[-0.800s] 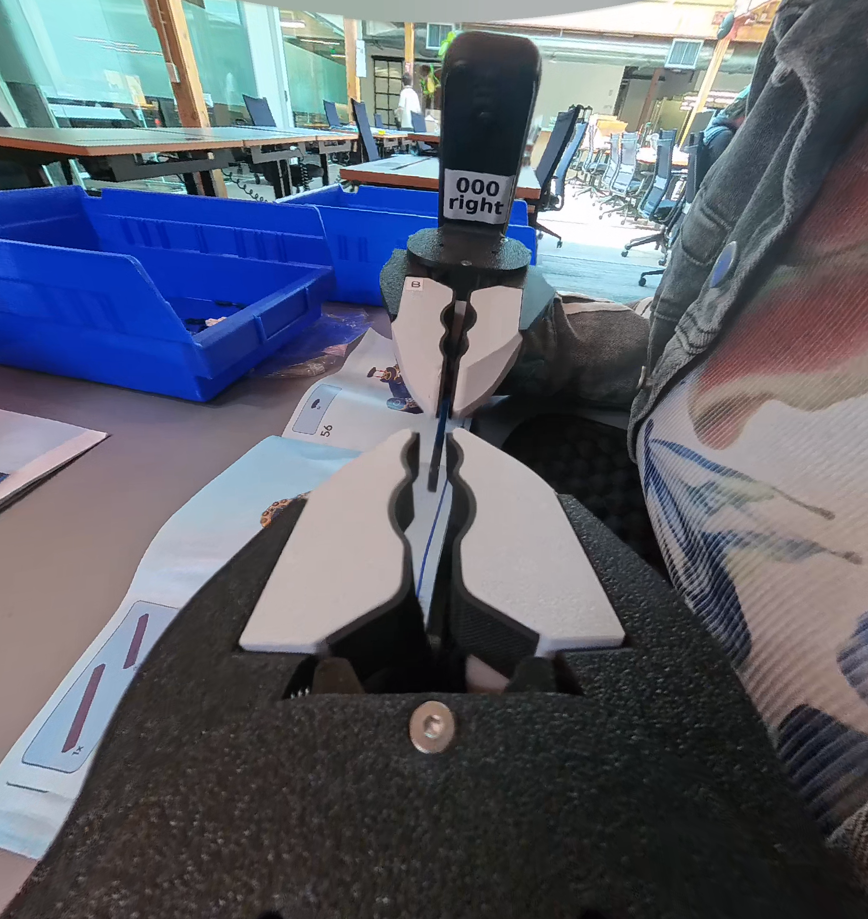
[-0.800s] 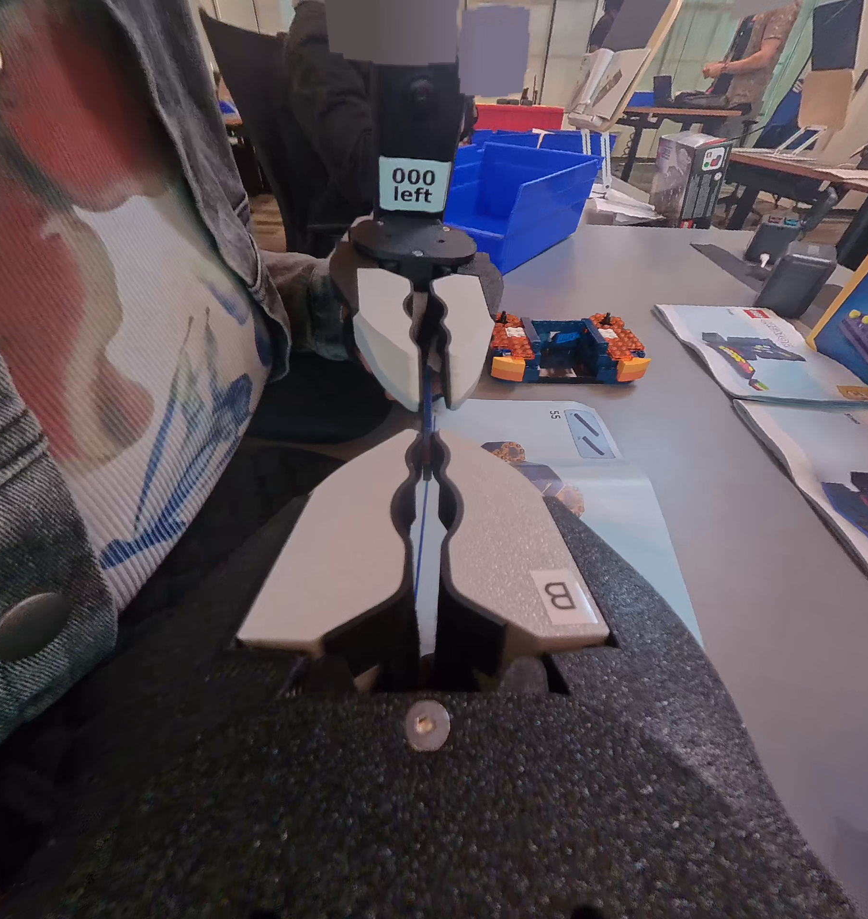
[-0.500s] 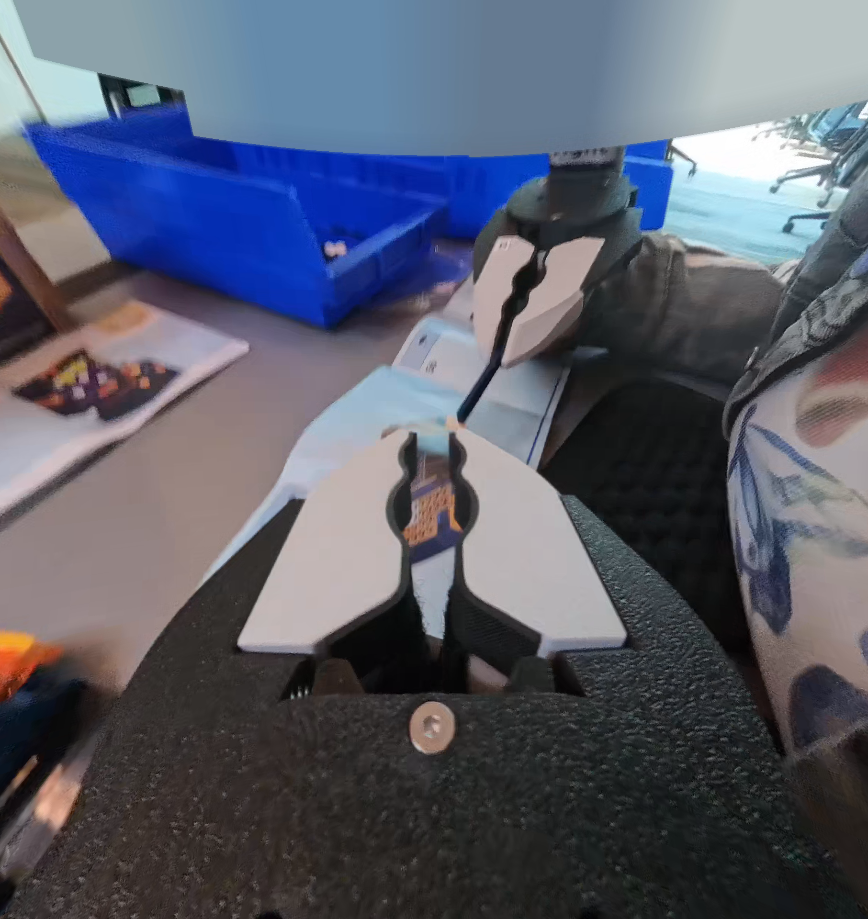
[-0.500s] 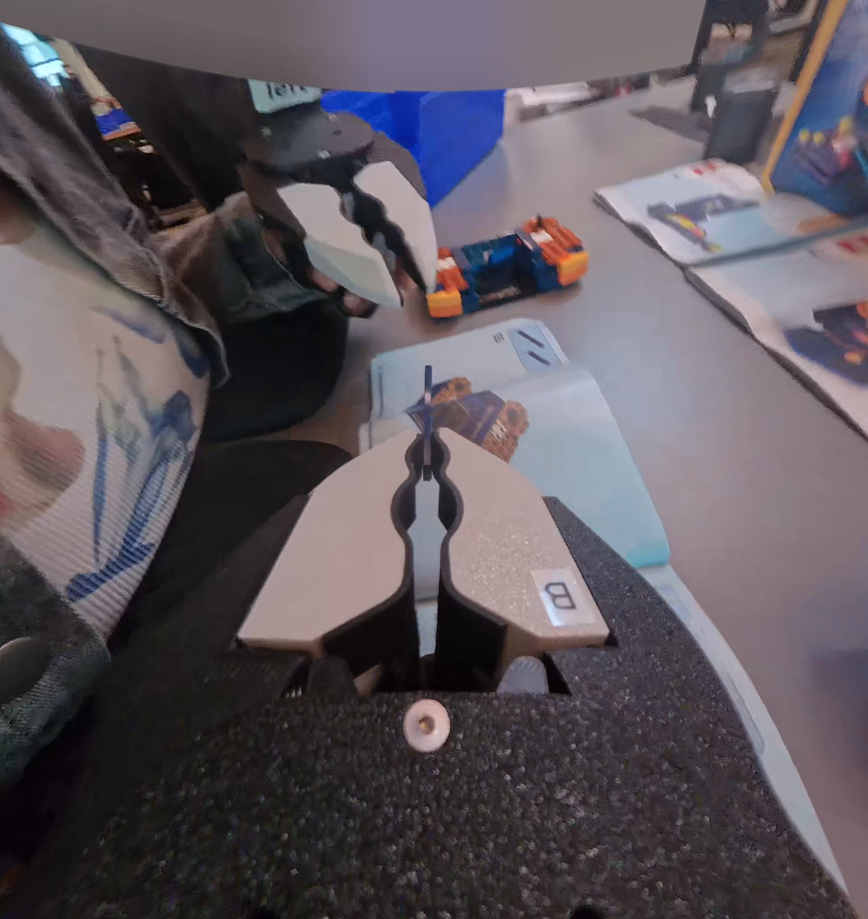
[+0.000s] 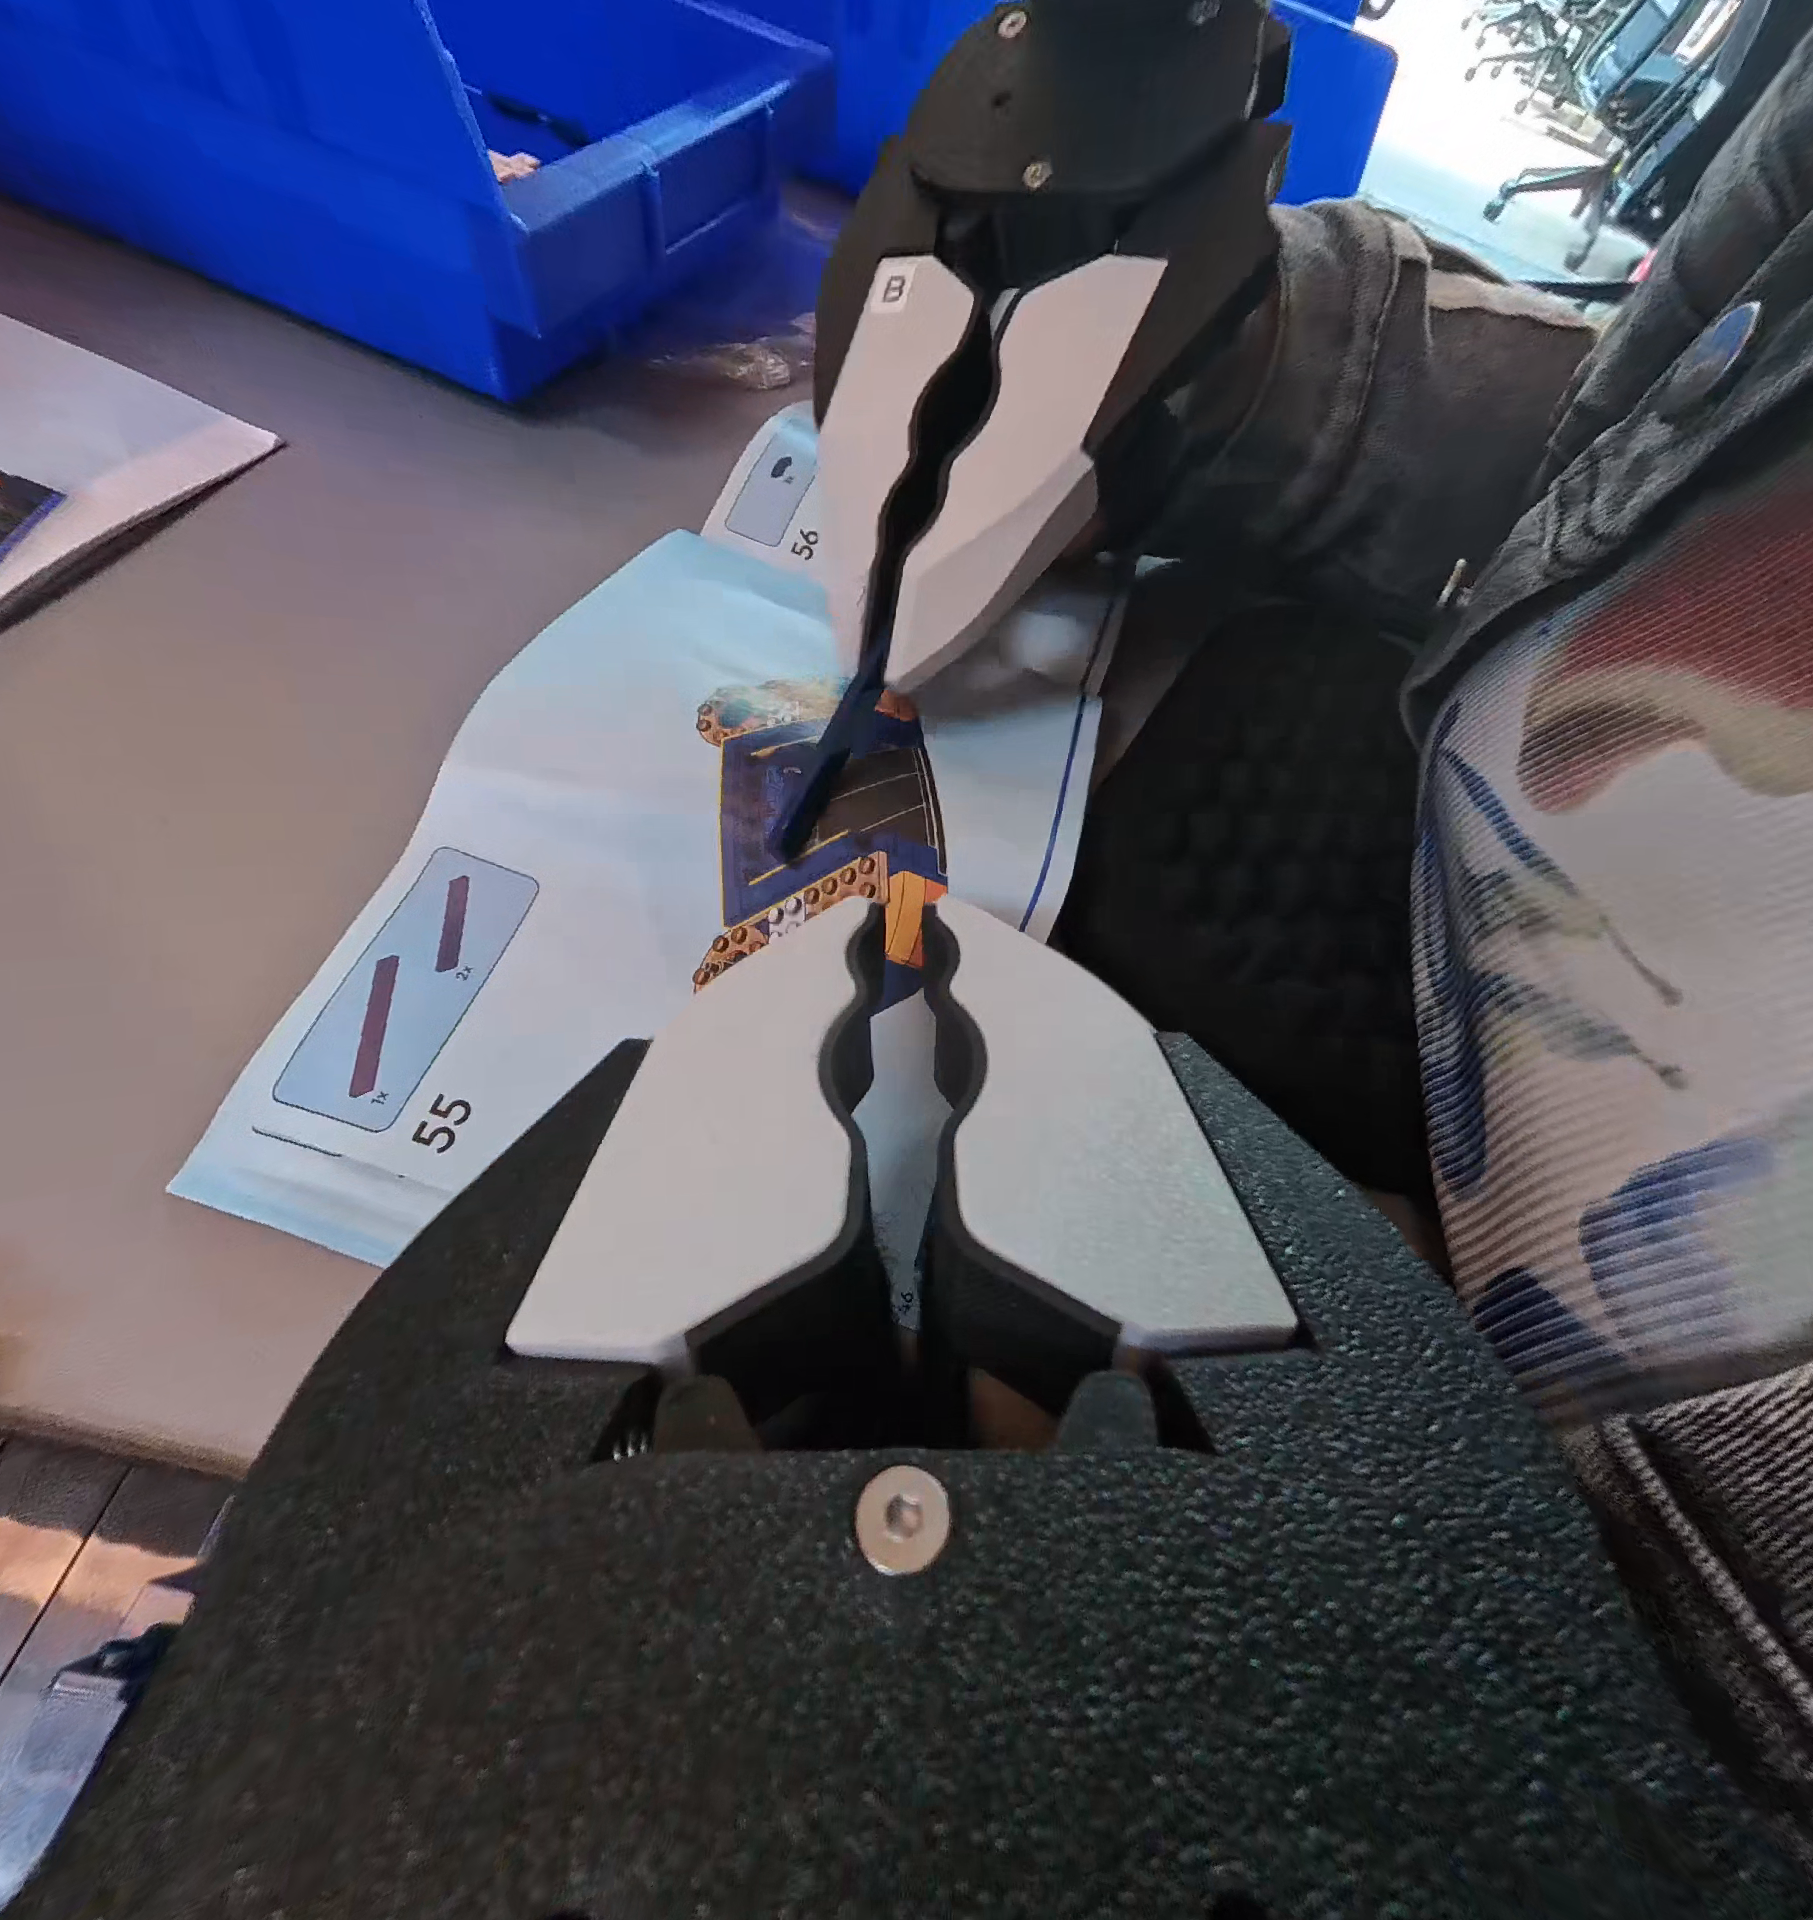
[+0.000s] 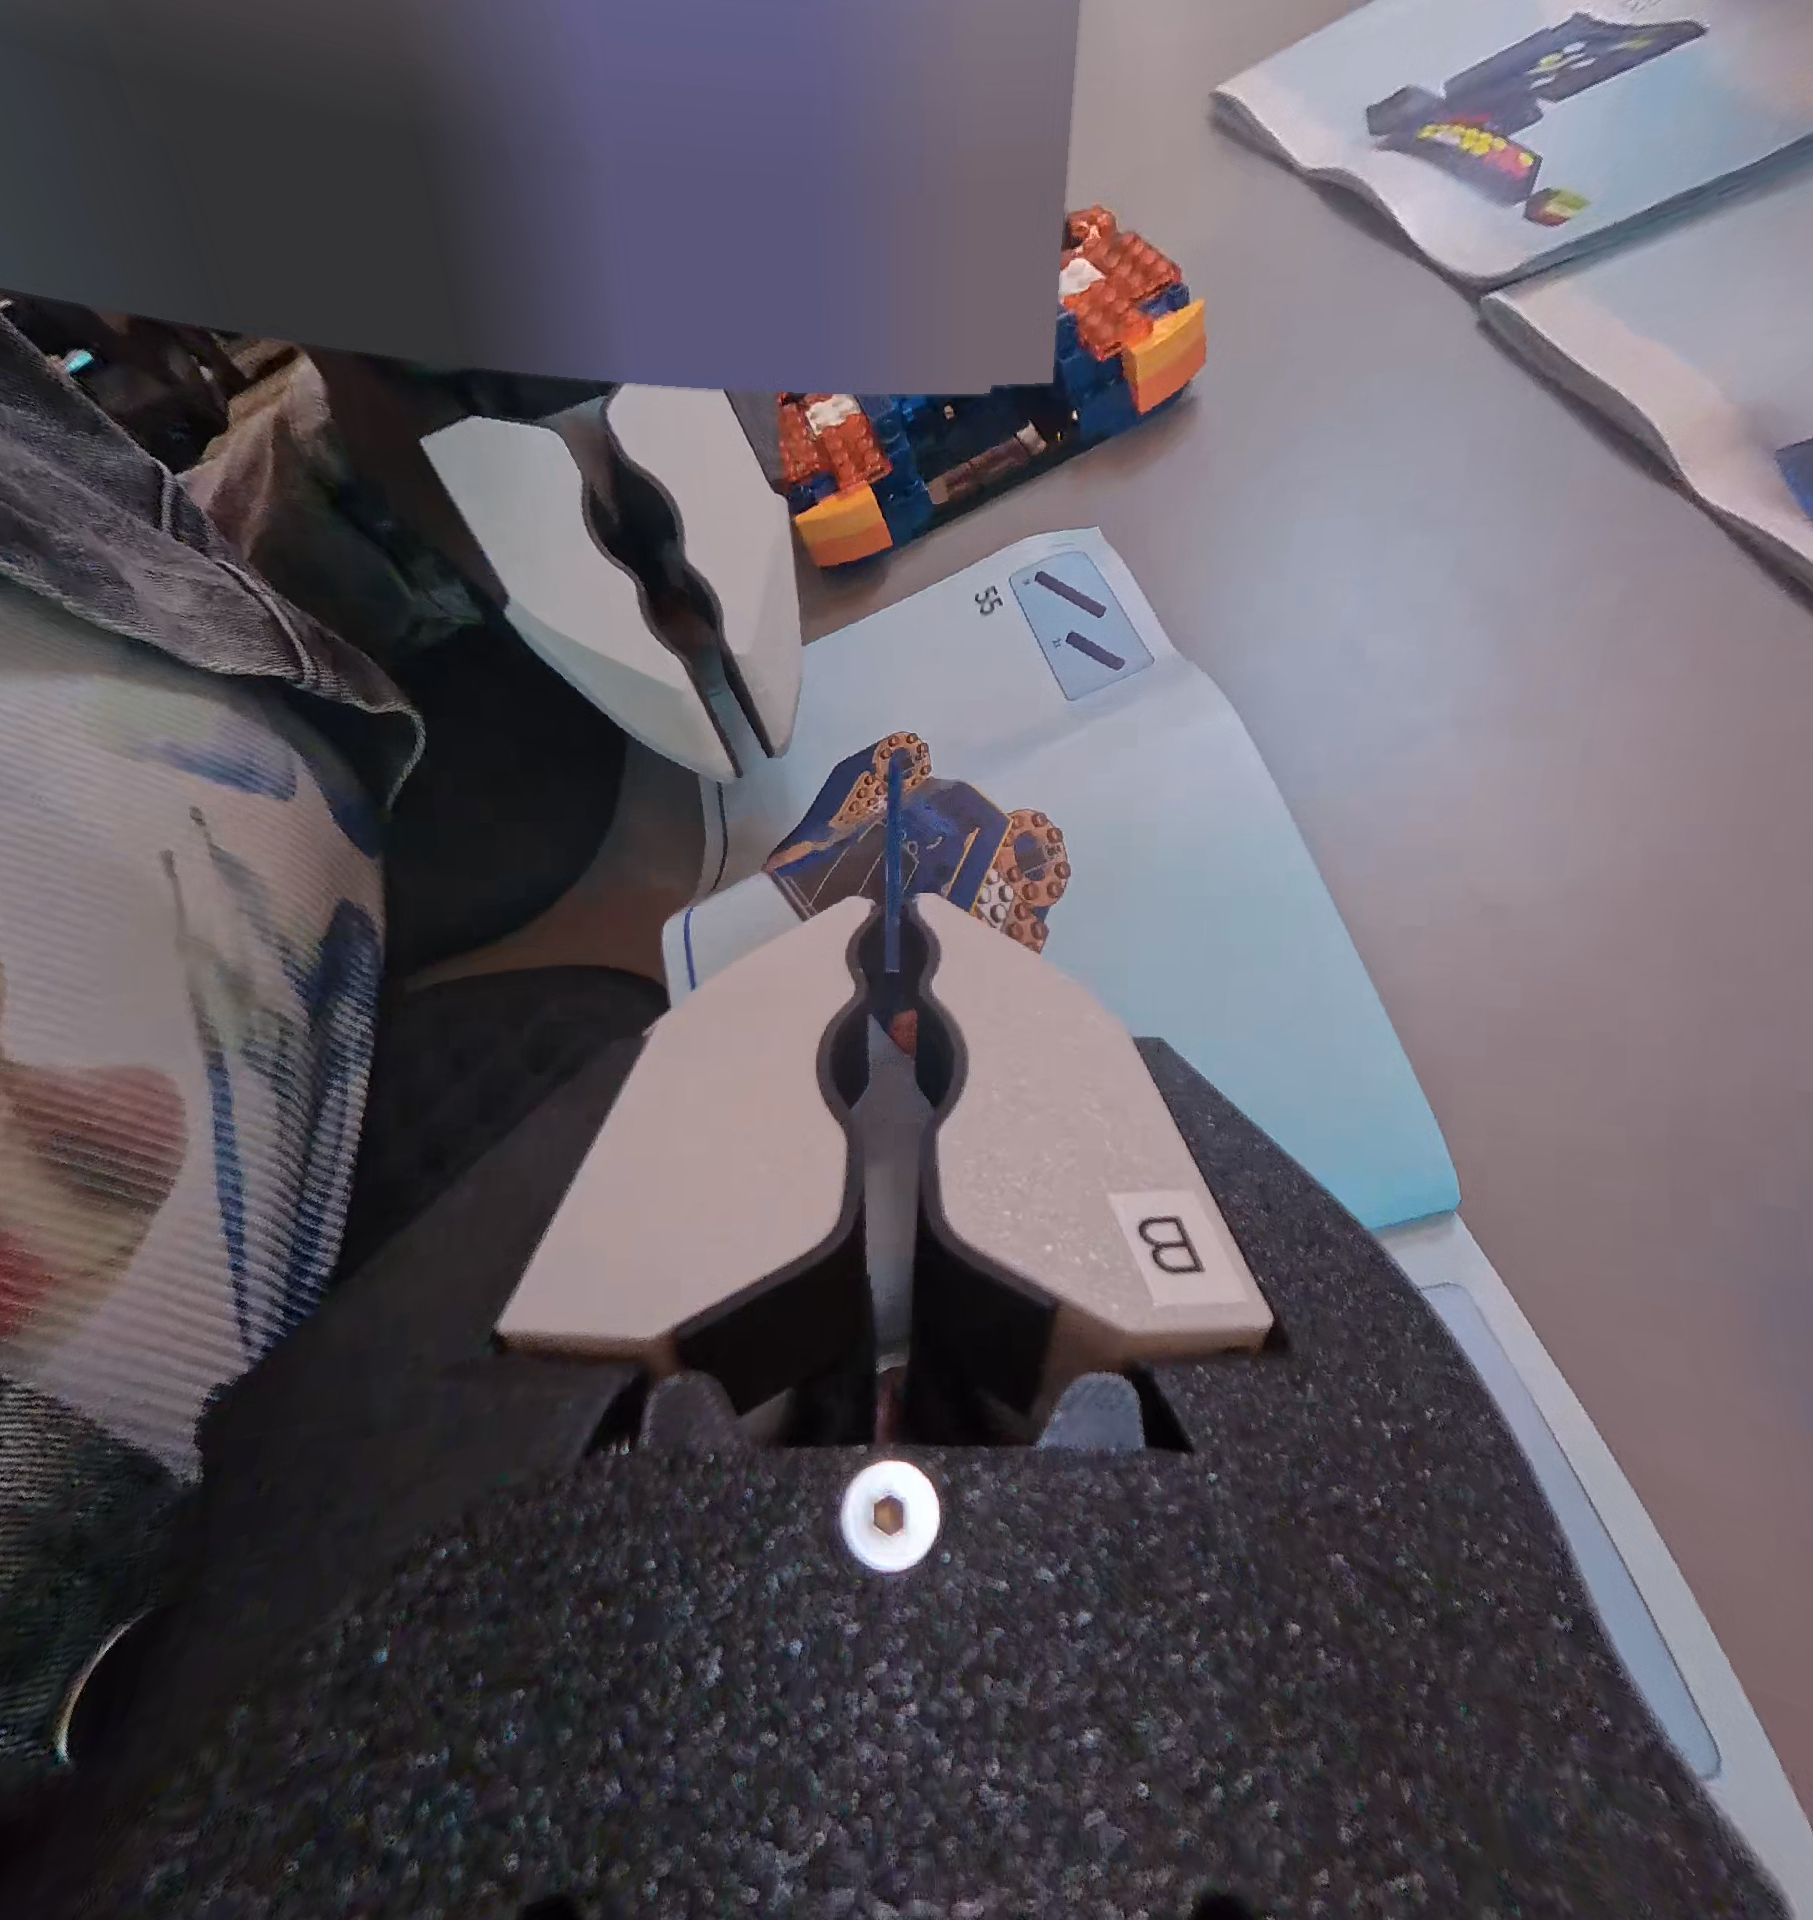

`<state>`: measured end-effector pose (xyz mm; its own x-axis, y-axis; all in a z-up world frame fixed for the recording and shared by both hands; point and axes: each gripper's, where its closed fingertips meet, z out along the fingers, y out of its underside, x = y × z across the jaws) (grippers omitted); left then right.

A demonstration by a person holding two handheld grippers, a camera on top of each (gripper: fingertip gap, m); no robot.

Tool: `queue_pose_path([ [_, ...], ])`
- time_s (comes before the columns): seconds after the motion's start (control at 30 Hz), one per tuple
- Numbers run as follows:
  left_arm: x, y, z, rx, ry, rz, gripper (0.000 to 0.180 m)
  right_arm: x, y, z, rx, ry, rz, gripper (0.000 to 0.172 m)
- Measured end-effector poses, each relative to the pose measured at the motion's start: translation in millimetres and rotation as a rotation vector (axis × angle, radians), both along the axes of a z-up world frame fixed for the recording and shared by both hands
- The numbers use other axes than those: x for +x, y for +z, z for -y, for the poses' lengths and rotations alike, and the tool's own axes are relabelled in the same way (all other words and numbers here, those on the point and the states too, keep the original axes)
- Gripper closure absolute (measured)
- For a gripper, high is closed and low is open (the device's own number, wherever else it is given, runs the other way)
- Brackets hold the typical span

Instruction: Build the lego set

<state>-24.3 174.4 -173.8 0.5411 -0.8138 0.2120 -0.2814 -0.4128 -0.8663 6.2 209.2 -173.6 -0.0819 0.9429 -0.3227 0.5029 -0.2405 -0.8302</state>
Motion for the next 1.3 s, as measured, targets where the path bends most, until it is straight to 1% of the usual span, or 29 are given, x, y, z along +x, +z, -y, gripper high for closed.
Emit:
queue_pose_path([
  [0.1,-0.3,0.9,0.2,-0.003,-0.001,0.011,0.175,-0.7,-8.6,-1.8,-0.015,0.002,0.034,0.17],
  [0.2,0.4,0.3,1.1,-0.006,-0.008,0.008,0.175,-0.9,-11.5,-1.6,-0.03,0.004,0.036,0.169],
  [0.8,1.7,-2.6,2.6,-0.015,-0.018,-0.012,0.175,-0.6,-10.9,-1.2,-0.059,0.011,0.025,0.169],
  [1.3,1.9,-3.1,2.6,0.014,-0.011,-0.039,0.173,-0.7,-11.1,-0.2,-0.049,0.018,0.027,0.17],
])
